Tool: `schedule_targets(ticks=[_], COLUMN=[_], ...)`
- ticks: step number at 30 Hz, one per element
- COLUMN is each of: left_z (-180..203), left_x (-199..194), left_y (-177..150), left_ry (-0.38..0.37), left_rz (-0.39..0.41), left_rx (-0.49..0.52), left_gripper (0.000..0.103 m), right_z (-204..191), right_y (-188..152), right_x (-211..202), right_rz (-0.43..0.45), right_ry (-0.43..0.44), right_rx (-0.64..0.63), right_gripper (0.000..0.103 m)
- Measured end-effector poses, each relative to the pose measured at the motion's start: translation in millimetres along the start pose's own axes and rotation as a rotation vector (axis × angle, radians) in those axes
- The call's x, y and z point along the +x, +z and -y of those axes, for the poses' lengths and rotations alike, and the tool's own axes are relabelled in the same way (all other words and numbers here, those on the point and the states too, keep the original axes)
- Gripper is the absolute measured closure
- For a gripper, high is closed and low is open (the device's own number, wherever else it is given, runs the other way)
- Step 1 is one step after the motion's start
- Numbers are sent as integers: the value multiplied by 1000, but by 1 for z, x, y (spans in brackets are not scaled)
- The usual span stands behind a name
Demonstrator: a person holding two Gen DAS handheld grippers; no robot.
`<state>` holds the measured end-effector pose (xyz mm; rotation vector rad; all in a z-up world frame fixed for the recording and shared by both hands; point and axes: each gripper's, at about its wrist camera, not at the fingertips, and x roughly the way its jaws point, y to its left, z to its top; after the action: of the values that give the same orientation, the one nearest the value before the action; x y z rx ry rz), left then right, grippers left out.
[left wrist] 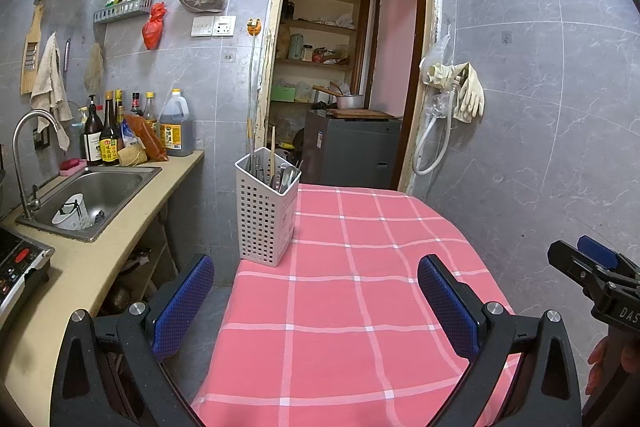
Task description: Organize utensils
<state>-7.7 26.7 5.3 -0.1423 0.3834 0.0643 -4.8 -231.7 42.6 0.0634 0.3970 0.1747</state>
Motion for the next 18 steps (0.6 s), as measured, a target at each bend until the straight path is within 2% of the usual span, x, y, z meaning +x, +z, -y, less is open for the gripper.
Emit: schedule_targets(ticks=[18], left_z=[3], left_x=[1], left_y=[0], left_ry=[2], left_rz=[-2], left_rx=[4], left_gripper=[0], right_z=[3], right_y=[3], right_x=[1], right_rz=[-2], right_ry=[1], right_rx=[1], right_gripper=[1])
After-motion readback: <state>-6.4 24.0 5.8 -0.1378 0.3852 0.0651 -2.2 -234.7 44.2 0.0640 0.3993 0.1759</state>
